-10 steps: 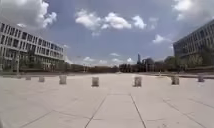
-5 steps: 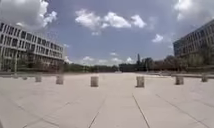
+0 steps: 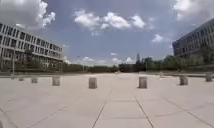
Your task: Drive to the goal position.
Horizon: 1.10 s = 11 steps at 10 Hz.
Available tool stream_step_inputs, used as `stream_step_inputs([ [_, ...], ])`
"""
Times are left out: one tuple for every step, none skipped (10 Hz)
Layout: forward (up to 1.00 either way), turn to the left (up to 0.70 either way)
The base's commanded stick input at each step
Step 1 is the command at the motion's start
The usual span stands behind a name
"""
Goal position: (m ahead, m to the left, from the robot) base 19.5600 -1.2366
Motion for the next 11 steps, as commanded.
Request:
stream_step_inputs([
  [0.70,0.00],
  [0.70,0.00],
  [0.70,0.00],
  [0.70,0.00],
  [0.70,0.00],
  [0.70,0.00],
  [0.70,0.00],
  [0.70,0.00],
  [0.70,0.00],
  [0.70,0.00],
  [0.70,0.00],
])
